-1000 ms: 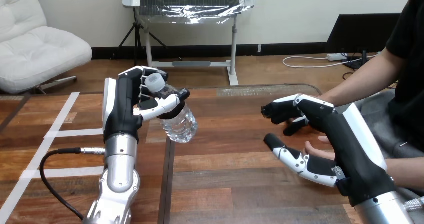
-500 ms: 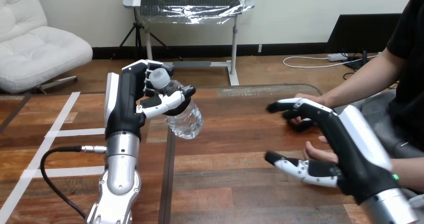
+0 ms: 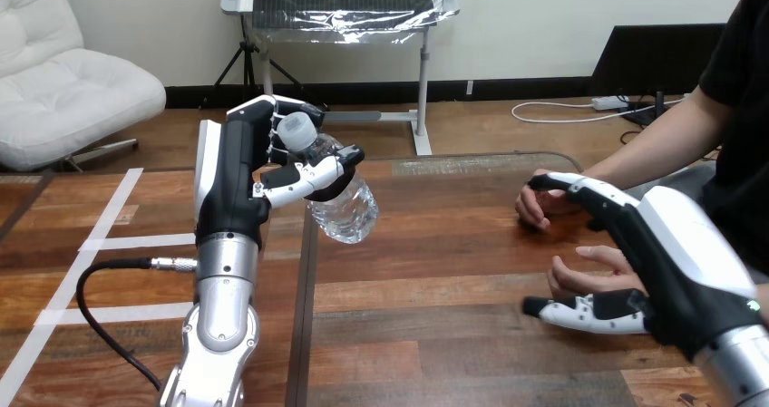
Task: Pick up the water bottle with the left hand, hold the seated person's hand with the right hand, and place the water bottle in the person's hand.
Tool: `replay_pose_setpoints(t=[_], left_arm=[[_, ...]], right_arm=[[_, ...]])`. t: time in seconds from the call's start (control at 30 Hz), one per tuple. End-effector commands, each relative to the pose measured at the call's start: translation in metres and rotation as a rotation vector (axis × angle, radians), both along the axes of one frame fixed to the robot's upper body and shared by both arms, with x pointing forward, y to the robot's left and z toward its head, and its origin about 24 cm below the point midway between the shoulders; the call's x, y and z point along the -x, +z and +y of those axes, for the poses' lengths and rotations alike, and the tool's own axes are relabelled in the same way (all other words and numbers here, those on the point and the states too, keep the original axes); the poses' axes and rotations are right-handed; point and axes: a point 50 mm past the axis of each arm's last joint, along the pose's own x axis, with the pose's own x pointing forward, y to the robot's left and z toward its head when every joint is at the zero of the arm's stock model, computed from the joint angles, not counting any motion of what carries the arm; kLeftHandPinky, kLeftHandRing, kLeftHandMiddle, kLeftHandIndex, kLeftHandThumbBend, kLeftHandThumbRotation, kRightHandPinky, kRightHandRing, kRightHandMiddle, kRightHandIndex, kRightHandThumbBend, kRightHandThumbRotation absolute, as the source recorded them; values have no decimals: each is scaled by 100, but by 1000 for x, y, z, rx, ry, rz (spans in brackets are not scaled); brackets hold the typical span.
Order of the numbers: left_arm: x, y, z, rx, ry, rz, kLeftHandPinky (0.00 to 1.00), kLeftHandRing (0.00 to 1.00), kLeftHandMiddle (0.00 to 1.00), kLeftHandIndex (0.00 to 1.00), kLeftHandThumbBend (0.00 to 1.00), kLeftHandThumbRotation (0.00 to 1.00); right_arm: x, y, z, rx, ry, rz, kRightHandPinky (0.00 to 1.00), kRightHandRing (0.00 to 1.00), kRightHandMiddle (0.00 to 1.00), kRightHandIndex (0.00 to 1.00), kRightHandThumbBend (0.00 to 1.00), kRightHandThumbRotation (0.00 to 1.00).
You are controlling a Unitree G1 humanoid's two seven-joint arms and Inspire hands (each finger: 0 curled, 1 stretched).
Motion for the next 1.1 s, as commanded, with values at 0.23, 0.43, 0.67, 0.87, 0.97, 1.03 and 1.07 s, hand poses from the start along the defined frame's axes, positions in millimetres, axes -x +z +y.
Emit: replay_pose_setpoints(t=[0.23,0.43,0.67,0.87,0.97,1.03,1.07], left_arm=[[-5,23,-4,3,-28,-93,40,42,45,49,68,0],[-5,22,-4,6,-28,-88,40,42,46,49,67,0],[-5,22,-3,6,-26,-92,40,42,46,49,68,0],[-5,22,-3,8,-26,-93,40,42,46,49,67,0],[-5,22,-3,7,-26,-92,39,42,46,49,67,0],[-5,22,-3,4,-29,-91,39,42,46,49,67,0],[-5,22,-3,3,-30,-91,40,42,46,49,67,0]], right_arm=[[-16,28,-10,187,-16,-49,77,88,89,86,87,0],[-19,30,-15,239,-36,-28,80,89,89,85,89,0],[-24,30,-24,283,-85,36,82,90,89,85,89,0],[-28,28,-32,317,-119,79,82,90,89,85,89,0],[-30,28,-35,342,-137,107,82,90,89,85,89,0],[-35,24,-41,395,-158,152,82,90,89,85,89,0],[-38,22,-44,427,-170,177,81,89,89,85,89,0]])
